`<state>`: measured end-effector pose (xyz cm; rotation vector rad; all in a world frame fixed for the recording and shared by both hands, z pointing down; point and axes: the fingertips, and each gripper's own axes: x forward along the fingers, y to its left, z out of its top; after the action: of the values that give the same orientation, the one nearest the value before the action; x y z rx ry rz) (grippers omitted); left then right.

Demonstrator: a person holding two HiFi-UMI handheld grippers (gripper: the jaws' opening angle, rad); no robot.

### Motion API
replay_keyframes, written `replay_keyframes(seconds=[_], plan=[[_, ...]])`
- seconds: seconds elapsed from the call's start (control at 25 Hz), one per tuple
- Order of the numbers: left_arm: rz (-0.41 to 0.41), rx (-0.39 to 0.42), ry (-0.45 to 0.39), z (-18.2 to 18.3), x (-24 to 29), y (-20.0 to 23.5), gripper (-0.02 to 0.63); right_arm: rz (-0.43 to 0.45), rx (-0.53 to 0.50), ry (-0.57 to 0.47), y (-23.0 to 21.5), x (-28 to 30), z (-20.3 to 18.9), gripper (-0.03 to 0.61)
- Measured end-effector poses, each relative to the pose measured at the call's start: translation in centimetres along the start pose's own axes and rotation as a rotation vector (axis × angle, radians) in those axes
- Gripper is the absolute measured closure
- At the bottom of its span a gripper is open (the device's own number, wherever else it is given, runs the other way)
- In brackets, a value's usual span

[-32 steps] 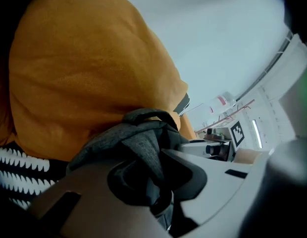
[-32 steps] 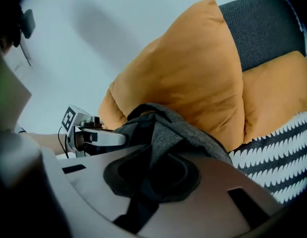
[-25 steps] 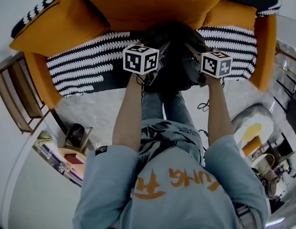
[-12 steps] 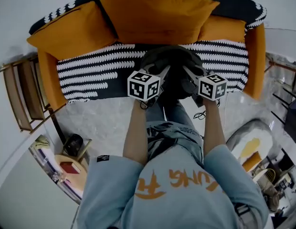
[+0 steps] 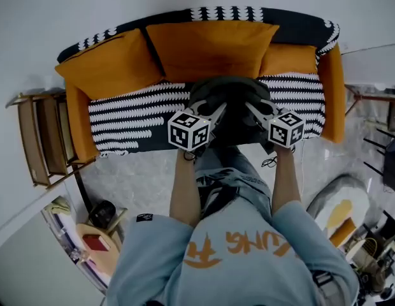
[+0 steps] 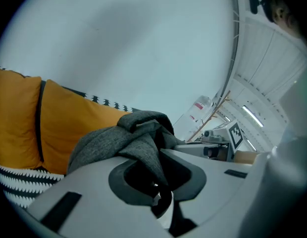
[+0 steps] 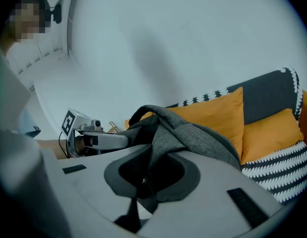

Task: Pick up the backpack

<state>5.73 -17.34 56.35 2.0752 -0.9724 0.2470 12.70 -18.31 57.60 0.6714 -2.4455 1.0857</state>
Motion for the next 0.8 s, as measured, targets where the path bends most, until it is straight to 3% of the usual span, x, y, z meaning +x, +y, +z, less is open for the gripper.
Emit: replay_keyframes(seconds=[0.32, 0.56, 0.8], plan=[[-0.059, 0.080, -0.106, 6.2, -2.4, -2.7, 0.554, 0.041, -0.075, -0.109, 2.6, -2.5, 6.2, 0.549], [-0.070, 0.210, -0.214, 12.9, -5.6, -4.3, 0.554, 0.067, -0.247, -0.196, 5.8, -3.7, 13.2, 0.549], [-0.126, 0.278, -0.288, 17.1, -9.5, -5.5, 0.551, 0.103, -0.391, -0.228, 9.6, -4.6, 17.7, 0.549]])
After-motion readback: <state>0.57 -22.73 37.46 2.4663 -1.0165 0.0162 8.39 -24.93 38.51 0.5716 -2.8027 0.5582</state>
